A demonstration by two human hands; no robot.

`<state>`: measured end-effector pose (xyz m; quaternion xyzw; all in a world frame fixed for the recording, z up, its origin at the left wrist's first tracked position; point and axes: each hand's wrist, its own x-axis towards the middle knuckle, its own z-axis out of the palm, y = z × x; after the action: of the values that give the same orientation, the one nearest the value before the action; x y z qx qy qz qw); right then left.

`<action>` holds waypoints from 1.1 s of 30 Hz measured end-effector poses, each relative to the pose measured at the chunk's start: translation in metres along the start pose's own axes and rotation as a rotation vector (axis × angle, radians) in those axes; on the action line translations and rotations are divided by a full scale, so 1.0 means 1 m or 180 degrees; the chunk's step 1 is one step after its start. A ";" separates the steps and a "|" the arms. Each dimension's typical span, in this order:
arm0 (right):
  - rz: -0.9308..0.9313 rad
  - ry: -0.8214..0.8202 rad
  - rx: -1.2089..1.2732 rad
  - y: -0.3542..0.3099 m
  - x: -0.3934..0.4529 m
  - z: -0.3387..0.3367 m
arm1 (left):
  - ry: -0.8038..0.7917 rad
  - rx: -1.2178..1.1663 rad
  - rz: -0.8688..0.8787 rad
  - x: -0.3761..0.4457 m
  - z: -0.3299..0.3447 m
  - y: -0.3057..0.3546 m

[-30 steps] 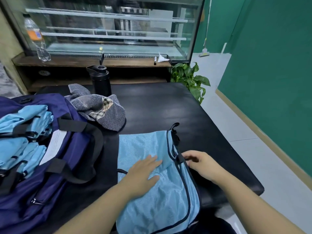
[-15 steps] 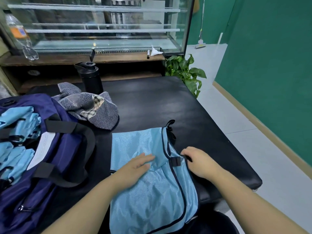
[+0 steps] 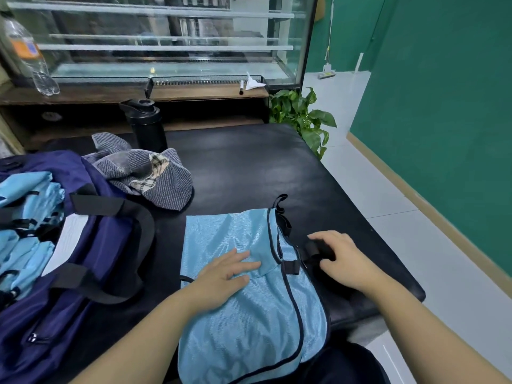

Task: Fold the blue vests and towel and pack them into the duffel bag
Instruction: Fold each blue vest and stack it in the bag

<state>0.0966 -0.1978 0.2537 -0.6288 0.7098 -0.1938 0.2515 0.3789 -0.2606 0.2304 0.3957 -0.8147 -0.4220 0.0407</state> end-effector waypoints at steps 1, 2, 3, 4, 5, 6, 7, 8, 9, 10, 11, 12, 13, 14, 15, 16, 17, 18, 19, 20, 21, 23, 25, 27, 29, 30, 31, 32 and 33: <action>-0.0082 0.0177 0.0041 -0.007 -0.004 -0.001 | 0.0009 -0.0012 0.0007 0.000 0.000 -0.001; -0.0230 0.0370 0.0065 -0.016 -0.007 0.000 | 0.0050 -0.0015 0.0024 -0.001 0.000 -0.002; -0.0391 0.0470 0.0060 -0.025 -0.009 0.002 | 0.0139 0.0006 0.0052 -0.001 0.001 -0.002; -0.0548 0.0439 -0.0011 -0.035 -0.011 0.005 | 0.0271 0.0062 0.0080 -0.002 0.003 -0.002; -0.0681 0.0314 -0.0188 -0.043 -0.011 0.009 | 0.0446 0.0153 0.0117 -0.003 0.006 -0.002; -0.0769 0.0149 -0.0455 -0.050 -0.010 0.013 | 0.0644 0.0279 0.0160 -0.004 0.009 -0.002; -0.0777 -0.0008 -0.0724 -0.055 -0.009 0.017 | 0.0823 0.0406 0.0170 -0.004 0.011 -0.003; -0.0671 -0.0151 -0.0918 -0.058 -0.007 0.021 | 0.0980 0.0520 0.0149 -0.005 0.011 -0.003; -0.0464 -0.0273 -0.0968 -0.058 -0.005 0.023 | 0.1106 0.0624 0.0131 -0.005 0.009 -0.002; -0.0212 -0.0355 -0.0875 -0.058 -0.003 0.024 | 0.1197 0.0719 0.0136 -0.005 0.006 0.000; 0.0027 -0.0420 -0.0747 -0.057 -0.001 0.024 | 0.1275 0.0776 0.0136 -0.005 0.002 0.003; 0.0174 -0.0488 -0.0687 -0.056 0.000 0.023 | 0.1354 0.0794 0.0109 -0.005 -0.002 0.007; 0.0234 -0.0550 -0.0650 -0.055 0.001 0.023 | 0.1437 0.0770 0.0067 -0.006 -0.006 0.012; 0.0275 -0.0583 -0.0508 -0.053 0.001 0.022 | 0.1517 0.0715 0.0037 -0.007 -0.009 0.018; 0.0352 -0.0554 -0.0217 -0.051 0.000 0.020 | 0.1587 0.0664 0.0031 -0.007 -0.011 0.022; 0.0469 -0.0478 0.0159 -0.049 -0.001 0.018 | 0.1633 0.0637 0.0046 -0.007 -0.012 0.026; 0.0597 -0.0359 0.0529 -0.048 -0.003 0.016 | 0.1635 0.0638 0.0066 -0.008 -0.012 0.029; 0.0732 -0.0216 0.0838 -0.046 -0.004 0.014 | 0.1602 0.0650 0.0076 -0.009 -0.012 0.030; 0.0863 -0.0072 0.1054 -0.045 -0.005 0.013 | 0.1542 0.0668 0.0068 -0.010 -0.010 0.031; 0.0978 0.0045 0.1184 -0.045 -0.007 0.013 | 0.1470 0.0691 0.0067 -0.010 -0.008 0.031; 0.1047 0.0121 0.1170 -0.044 -0.008 0.013 | 0.1398 0.0742 0.0083 -0.011 -0.005 0.030; 0.1053 0.0125 0.0907 -0.044 -0.007 0.016 | 0.1285 0.0928 0.0168 -0.010 0.002 0.028; 0.1014 -0.0007 0.0617 -0.044 -0.004 0.017 | 0.1239 0.1003 0.0269 -0.009 0.006 0.026; 0.0919 -0.0018 0.0244 -0.049 -0.001 0.015 | 0.1258 0.1033 0.0405 -0.007 0.007 0.025; 0.0568 0.0362 -0.0169 -0.058 0.003 0.013 | 0.1232 0.1048 0.0466 -0.004 0.007 0.022; 0.0336 0.0604 -0.0306 -0.066 0.005 0.013 | 0.1155 0.1014 0.0444 -0.002 0.008 0.021; 0.0098 0.0782 -0.0399 -0.074 0.006 0.013 | 0.1031 0.0947 0.0437 -0.001 0.007 0.020; -0.0131 0.0864 -0.0510 -0.080 0.008 0.014 | 0.0886 0.0851 0.0450 0.001 0.007 0.019; -0.0328 0.0859 -0.0673 -0.086 0.012 0.017 | 0.0789 0.0703 0.0507 0.003 0.004 0.021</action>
<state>0.1736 -0.2201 0.2899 -0.6556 0.7203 -0.2133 0.0762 0.3624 -0.2527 0.2419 0.3809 -0.8736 -0.2734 0.1303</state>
